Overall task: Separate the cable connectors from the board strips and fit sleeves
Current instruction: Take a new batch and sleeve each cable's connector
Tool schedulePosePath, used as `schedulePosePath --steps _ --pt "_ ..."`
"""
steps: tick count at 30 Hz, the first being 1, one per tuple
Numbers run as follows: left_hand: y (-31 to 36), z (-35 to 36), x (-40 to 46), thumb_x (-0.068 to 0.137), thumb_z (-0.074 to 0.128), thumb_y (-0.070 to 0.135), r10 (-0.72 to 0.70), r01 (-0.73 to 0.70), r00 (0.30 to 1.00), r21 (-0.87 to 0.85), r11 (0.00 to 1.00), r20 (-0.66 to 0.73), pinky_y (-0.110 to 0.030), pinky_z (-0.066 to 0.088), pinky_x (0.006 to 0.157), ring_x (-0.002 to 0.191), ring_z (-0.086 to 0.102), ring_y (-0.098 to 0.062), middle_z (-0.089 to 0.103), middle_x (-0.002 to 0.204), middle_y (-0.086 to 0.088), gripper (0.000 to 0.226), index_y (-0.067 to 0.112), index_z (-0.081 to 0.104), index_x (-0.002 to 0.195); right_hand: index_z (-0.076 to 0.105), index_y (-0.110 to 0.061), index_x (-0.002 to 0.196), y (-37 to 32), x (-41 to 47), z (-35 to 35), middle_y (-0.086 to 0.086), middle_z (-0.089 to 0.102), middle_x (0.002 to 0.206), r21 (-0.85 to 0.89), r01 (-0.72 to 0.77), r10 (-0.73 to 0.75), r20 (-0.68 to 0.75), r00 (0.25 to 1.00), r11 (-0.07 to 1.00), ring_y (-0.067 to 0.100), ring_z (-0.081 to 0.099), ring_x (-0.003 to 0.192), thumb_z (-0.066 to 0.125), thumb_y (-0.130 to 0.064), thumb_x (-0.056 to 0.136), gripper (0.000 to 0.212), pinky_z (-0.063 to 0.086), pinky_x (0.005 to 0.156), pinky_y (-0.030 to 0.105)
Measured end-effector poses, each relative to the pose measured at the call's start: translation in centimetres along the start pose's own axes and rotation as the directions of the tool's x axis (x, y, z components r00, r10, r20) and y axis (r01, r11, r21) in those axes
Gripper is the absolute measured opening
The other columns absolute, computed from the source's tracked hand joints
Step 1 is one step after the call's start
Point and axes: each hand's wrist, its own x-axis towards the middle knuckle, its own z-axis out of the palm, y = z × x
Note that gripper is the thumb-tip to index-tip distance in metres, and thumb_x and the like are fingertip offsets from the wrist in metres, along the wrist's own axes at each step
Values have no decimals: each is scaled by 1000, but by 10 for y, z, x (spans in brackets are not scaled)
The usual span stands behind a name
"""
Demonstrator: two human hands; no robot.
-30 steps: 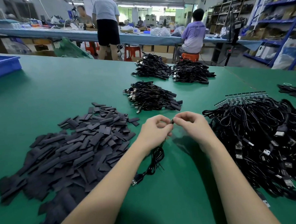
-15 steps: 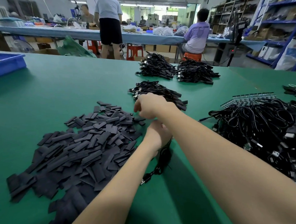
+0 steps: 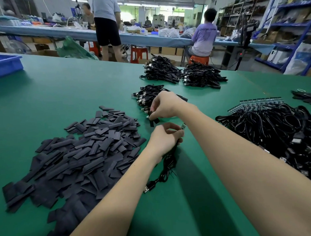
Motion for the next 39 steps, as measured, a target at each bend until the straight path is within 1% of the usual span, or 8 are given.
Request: schedulePosePath --steps 8,12,17,21,26,32,36,39 --pt "-1 0 1 91 69 6 -17 18 1000 -102 995 14 -17 52 59 55 63 -8 69 68 -2 6 10 66 94 64 -22 84 38 -22 -12 -6 67 78 489 -63 86 -26 996 870 5 62 61 86 -29 82 23 44 54 19" --pt "-1 0 0 90 68 7 -28 28 1000 -60 998 -3 -24 54 71 60 63 -11 71 67 1 9 12 68 97 67 -25 81 36 -30 -6 -4 69 83 507 -41 14 57 998 861 7 63 70 88 -31 80 22 44 55 17" --pt "2 -4 -2 93 68 5 -52 54 998 -160 986 20 -21 54 66 61 64 -10 69 74 -6 9 6 67 102 60 -24 80 30 -31 -3 4 79 101 589 4 25 -42 999 808 10 50 70 79 -30 88 22 37 59 23" --pt "5 -6 -3 93 70 9 -62 73 997 -231 970 55 -23 53 69 66 64 -12 68 75 -6 8 8 68 100 67 -21 89 63 -54 4 0 79 93 834 99 181 -231 956 542 6 54 64 80 -29 87 15 40 58 19" --pt "11 -12 -4 91 74 18 -68 89 992 -208 974 108 -24 51 73 76 69 -12 75 83 1 13 16 69 102 78 -15 88 90 -80 27 0 76 81 961 171 370 -244 897 219 4 56 60 81 -21 85 7 39 50 14" --pt "14 -15 -4 90 75 18 -69 87 993 -195 977 95 -16 50 58 74 68 -11 75 85 -1 9 16 70 97 76 -8 89 88 -82 38 3 75 79 977 15 442 -109 890 211 6 63 61 78 -21 90 13 53 57 14" --pt "11 -13 -2 90 74 15 -71 74 997 -198 977 24 -17 50 57 67 67 -10 69 78 -5 9 12 69 97 68 3 110 87 -89 31 20 71 99 991 -38 368 -12 930 127 18 70 75 59 6 98 15 60 67 19" --pt "9 -11 -2 91 73 14 -69 69 998 -161 984 6 -20 51 63 67 66 -12 69 76 -5 8 10 69 98 69 -5 108 87 -97 29 14 76 100 964 -30 306 -54 951 264 15 71 75 53 13 96 27 61 73 22"
